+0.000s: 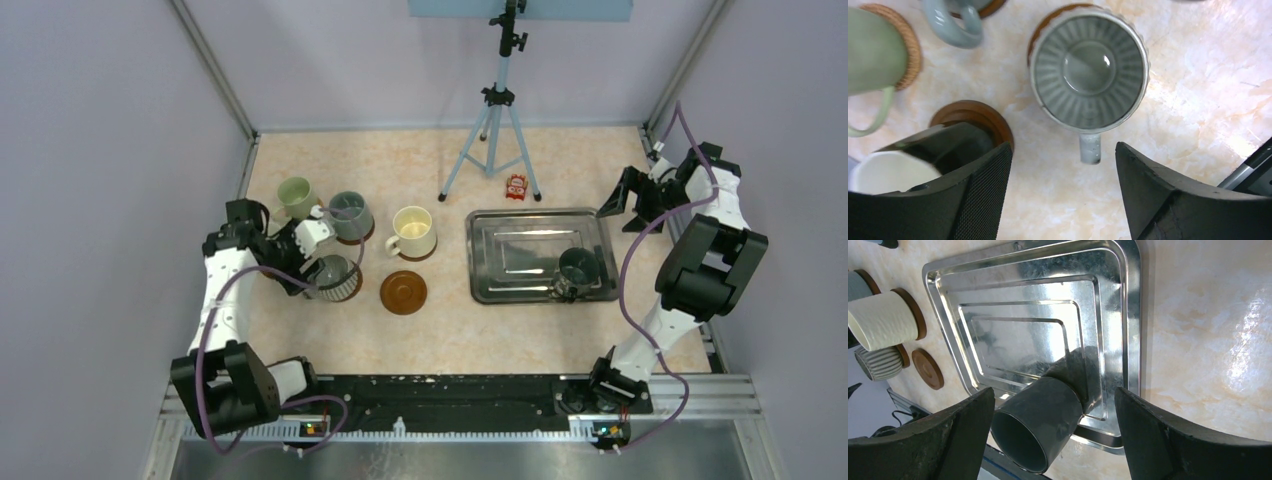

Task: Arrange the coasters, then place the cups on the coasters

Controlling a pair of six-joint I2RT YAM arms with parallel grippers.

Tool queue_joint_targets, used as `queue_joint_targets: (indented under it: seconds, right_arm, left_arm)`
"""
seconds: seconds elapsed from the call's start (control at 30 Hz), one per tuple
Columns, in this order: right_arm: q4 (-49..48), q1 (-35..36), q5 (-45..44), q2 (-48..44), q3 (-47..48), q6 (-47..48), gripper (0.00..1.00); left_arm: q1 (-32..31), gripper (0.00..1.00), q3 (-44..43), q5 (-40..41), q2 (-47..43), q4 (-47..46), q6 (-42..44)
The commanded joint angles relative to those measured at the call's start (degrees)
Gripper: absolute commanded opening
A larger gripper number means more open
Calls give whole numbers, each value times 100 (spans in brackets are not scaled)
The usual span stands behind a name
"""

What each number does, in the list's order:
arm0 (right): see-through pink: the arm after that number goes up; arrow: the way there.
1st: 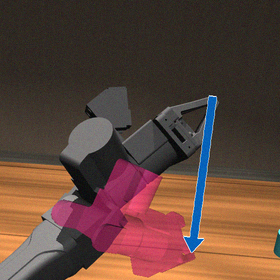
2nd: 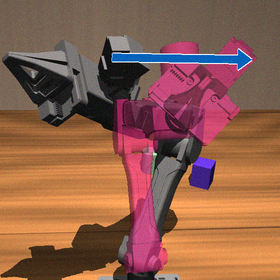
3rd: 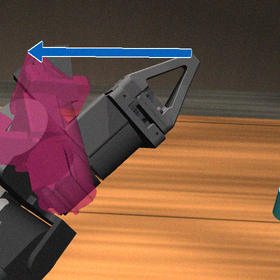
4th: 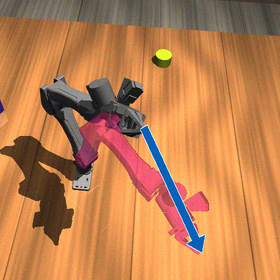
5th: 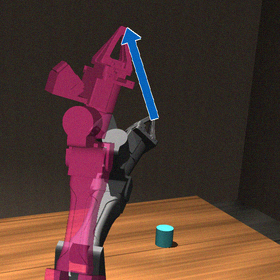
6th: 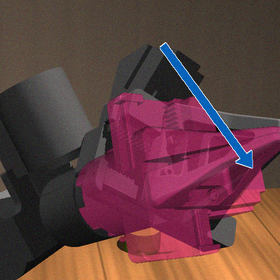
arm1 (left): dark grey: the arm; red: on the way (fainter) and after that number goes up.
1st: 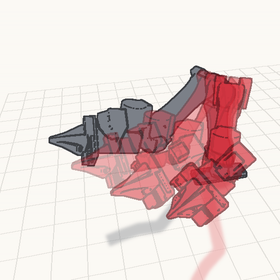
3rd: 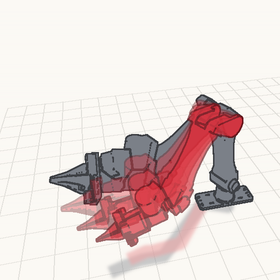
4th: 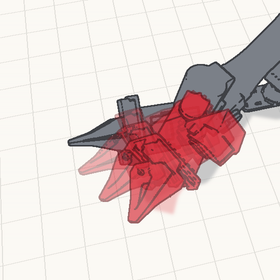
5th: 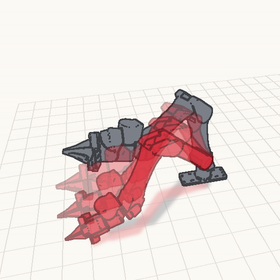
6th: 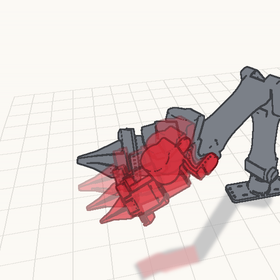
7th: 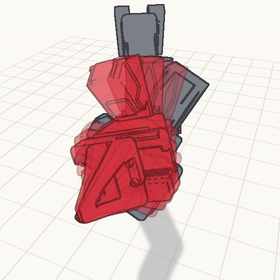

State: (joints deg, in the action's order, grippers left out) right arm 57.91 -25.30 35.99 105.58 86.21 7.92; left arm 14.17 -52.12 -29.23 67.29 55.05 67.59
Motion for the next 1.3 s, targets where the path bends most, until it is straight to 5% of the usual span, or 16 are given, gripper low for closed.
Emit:
queue_joint_targets:
  seconds: [0.0,0.23,0.7,1.27]
  right_arm:
    - [-24,2,22,-126,7,87,88]
    - [-25,73,31,-92,77,73,88]
    - [-79,92,-97,-128,115,-30,88]
    - [-392,96,-1640,-151,247,-647,93]
  left_arm:
    - [29,83,-986,-419,192,688,-166]
    - [-468,88,-2792,-810,1033,797,-1432]
    - [-4158,87,-4972,336,2814,-316,-4245]
    - [-7287,93,-4635,1342,4339,-3289,-6726]
